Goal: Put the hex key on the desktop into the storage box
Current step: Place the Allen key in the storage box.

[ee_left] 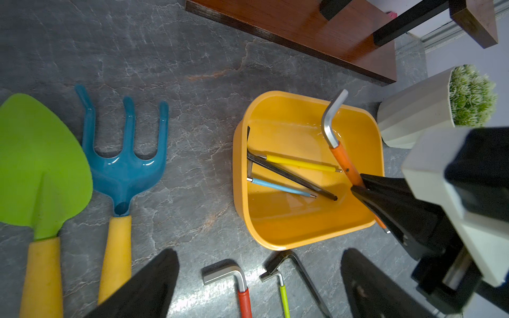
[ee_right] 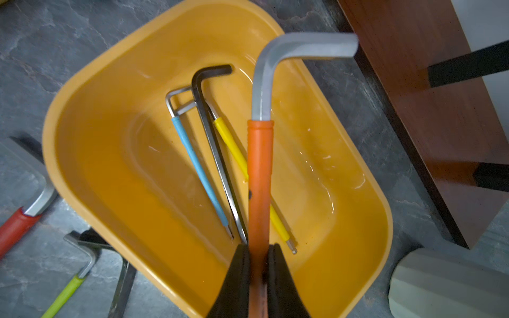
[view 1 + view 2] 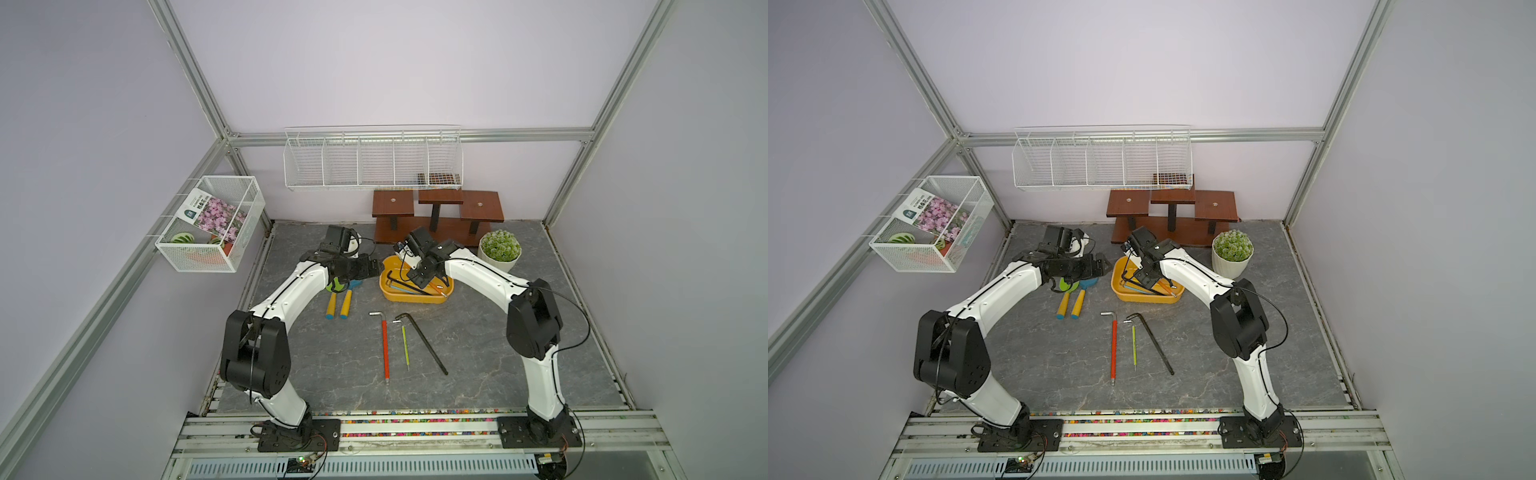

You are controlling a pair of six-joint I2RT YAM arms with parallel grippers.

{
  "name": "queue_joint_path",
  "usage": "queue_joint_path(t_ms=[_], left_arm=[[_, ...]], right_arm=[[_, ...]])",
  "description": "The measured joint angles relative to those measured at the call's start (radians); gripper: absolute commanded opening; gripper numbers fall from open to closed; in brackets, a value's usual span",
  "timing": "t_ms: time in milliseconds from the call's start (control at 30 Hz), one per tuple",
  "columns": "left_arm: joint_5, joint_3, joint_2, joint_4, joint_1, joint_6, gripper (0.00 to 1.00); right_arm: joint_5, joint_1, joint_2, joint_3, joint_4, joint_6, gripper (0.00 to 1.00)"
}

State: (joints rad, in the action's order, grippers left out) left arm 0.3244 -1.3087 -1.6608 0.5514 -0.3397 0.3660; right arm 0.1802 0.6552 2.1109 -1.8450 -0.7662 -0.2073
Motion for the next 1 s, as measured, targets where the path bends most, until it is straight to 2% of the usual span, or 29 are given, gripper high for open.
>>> queue_joint_path(t_ms=[333,1000], left_arm=[[-0.014,0.000,0.000,0.000,0.000,0.000,0.97],[-0.014,0.000,0.000,0.001,0.000,0.000,0.97]], right_arm=[[-0.015,-0.005,0.100,-0.109,-0.003,-0.050,0.00],[-0.055,-0.008,0.117,-0.081,0.010,-0.042,0.03]])
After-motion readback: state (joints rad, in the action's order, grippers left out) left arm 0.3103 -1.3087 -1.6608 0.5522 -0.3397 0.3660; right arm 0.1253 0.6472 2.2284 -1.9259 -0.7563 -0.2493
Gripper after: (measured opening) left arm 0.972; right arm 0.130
